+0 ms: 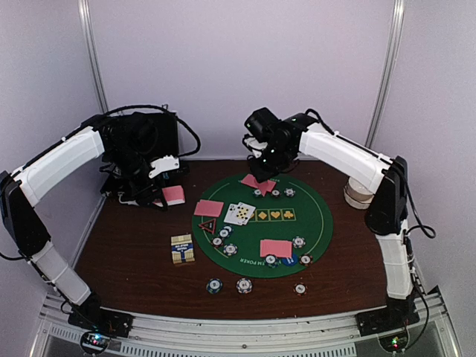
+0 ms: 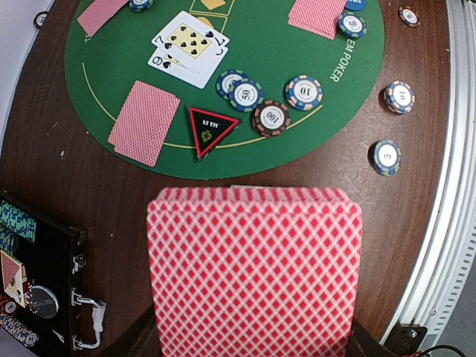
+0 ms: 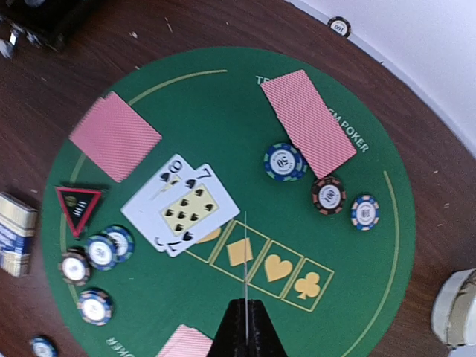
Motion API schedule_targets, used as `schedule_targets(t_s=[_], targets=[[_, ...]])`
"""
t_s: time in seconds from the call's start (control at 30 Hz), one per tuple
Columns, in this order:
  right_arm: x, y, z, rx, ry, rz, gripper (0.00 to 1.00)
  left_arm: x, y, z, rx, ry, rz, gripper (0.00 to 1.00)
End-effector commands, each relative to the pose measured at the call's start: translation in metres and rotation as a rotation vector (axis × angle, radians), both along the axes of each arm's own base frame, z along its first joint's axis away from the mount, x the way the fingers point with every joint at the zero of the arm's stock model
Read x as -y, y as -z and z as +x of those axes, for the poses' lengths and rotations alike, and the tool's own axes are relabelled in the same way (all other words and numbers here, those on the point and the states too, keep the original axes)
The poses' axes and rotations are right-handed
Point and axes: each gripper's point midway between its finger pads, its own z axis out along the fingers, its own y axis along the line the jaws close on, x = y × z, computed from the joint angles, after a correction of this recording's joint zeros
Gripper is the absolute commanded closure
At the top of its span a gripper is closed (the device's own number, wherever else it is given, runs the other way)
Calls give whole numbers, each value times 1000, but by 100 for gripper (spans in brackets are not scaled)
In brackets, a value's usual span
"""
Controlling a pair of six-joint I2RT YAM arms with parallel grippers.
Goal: Distribute texas hold em gaming equipment
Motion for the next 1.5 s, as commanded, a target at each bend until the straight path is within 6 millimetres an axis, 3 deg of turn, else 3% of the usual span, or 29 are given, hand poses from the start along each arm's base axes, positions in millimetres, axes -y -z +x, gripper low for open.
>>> schedule_targets(t_s=[0.0,0.13,0.43,0.77,1.0,1.13,1.33,1.47], targets=[[12,11,10,267,-82,-482,100,0,-11,1,36,5,-28,100],[-6,21,12,426,-140,-685,100,0,-12,1,38,4,-30,100],[-33,82,6,504,-243,-895,100,0,-12,-1,37,5,-33,100],[-37,126,-6,459,-305,-896,99,-1,-10,-3,34,7,-28,100],[-39,138,-18,404,-343,-842,80,0,-11,-3,34,10,-37,100],[-41,137,-25,396,-351,-811,62,0,-12,-3,36,8,-35,100],[-40,114,-30,413,-306,-733,25,1,-13,-3,31,11,-38,100],[-40,86,-27,435,-249,-644,14,2,-12,-3,20,13,-41,100]])
